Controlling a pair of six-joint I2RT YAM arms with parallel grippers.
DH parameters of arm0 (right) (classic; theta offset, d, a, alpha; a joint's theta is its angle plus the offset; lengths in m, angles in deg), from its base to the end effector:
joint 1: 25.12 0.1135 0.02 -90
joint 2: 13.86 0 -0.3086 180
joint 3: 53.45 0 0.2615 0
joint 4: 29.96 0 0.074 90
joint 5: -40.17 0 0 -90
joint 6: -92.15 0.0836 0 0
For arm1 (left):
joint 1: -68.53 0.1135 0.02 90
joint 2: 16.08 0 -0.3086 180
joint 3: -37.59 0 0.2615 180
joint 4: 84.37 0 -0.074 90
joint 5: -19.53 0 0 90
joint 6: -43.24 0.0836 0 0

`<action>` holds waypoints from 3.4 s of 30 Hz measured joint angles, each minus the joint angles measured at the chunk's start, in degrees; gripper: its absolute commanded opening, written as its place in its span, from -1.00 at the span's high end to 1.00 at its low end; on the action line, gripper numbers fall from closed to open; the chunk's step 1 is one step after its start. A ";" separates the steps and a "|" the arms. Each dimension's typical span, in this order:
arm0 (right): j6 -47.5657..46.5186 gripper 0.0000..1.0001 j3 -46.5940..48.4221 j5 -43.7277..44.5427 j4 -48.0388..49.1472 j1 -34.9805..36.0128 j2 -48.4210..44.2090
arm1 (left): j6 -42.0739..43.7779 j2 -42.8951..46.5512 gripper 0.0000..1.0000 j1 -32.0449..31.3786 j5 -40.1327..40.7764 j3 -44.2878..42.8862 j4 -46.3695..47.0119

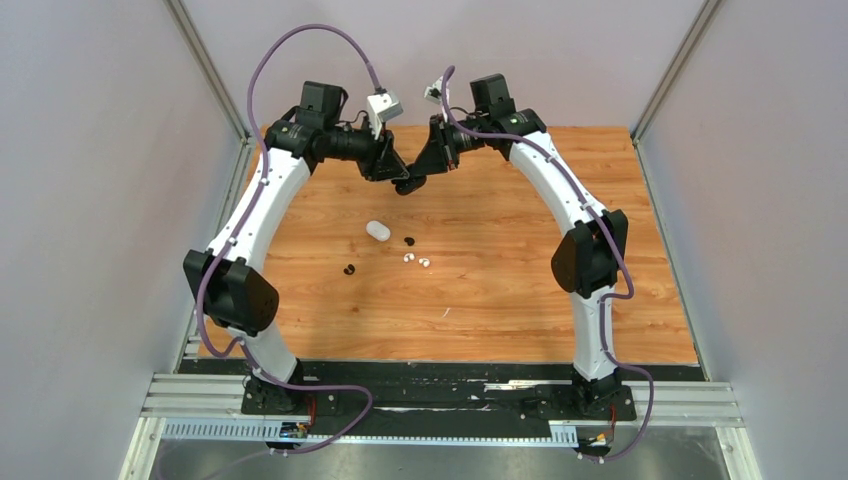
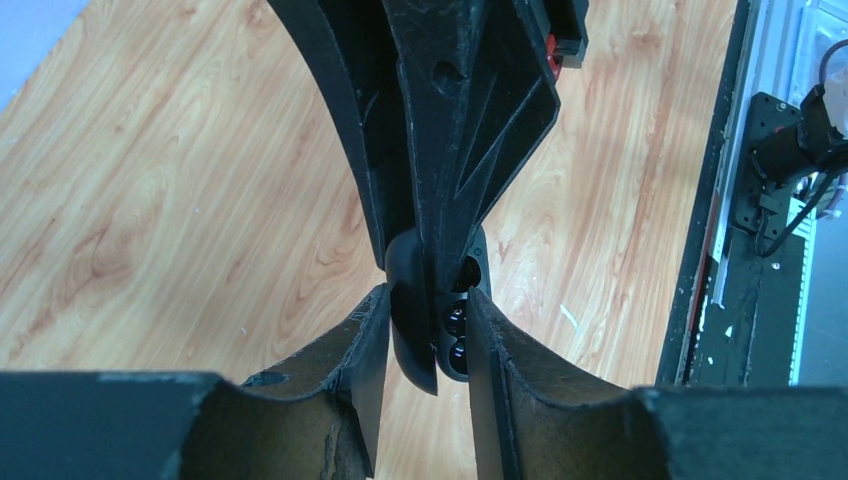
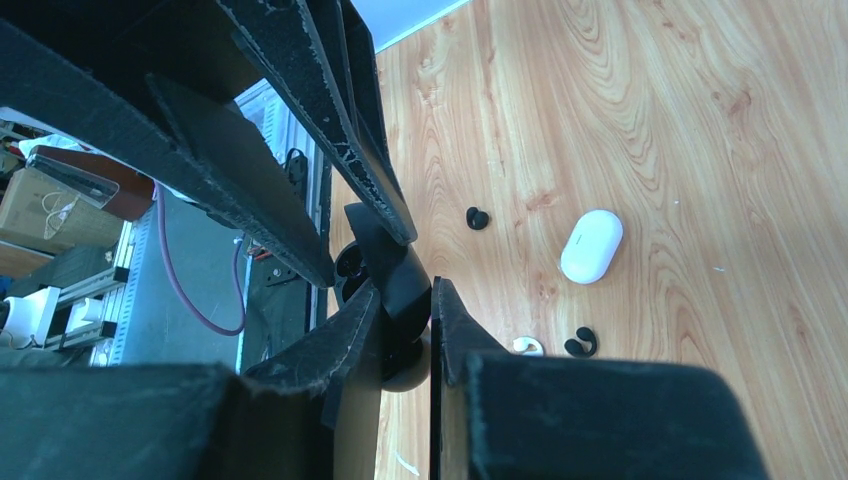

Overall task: Insert the wireless bluetooth earbuds into the charging case
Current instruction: Pass from the right arm to the left, then pick up the left earbud from the center of the board.

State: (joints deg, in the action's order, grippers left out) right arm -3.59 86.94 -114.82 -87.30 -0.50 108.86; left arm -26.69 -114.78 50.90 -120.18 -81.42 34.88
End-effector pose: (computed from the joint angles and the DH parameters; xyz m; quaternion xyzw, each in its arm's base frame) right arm 0.4413 0.2856 0.3827 -0.4204 0.6769 0.5385 0.2740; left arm 0.3708 -0.1848 0.4262 0.4329 0.7227 -0.3734 0.3884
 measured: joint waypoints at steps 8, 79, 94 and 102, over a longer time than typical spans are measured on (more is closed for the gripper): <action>-0.24 0.87 0.00 0.13 -0.42 0.09 0.00 | 1.18 -1.51 0.54 0.59 -0.68 -0.94 -1.07; -2.40 0.46 -17.64 33.33 2.89 7.43 7.08 | 2.32 21.53 1.00 4.24 26.49 21.20 4.17; 2.54 0.40 -17.55 37.77 3.19 8.44 12.00 | -0.68 24.50 1.00 4.74 26.23 22.10 5.31; 4.00 0.37 -17.25 37.05 3.21 8.85 12.13 | -0.15 25.29 1.00 5.07 26.25 22.21 5.25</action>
State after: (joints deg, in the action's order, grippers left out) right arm 0.41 69.70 -77.78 -84.09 8.35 120.99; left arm -26.84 -89.49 55.98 -93.93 -59.22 40.13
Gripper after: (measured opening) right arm 0.312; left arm 0.029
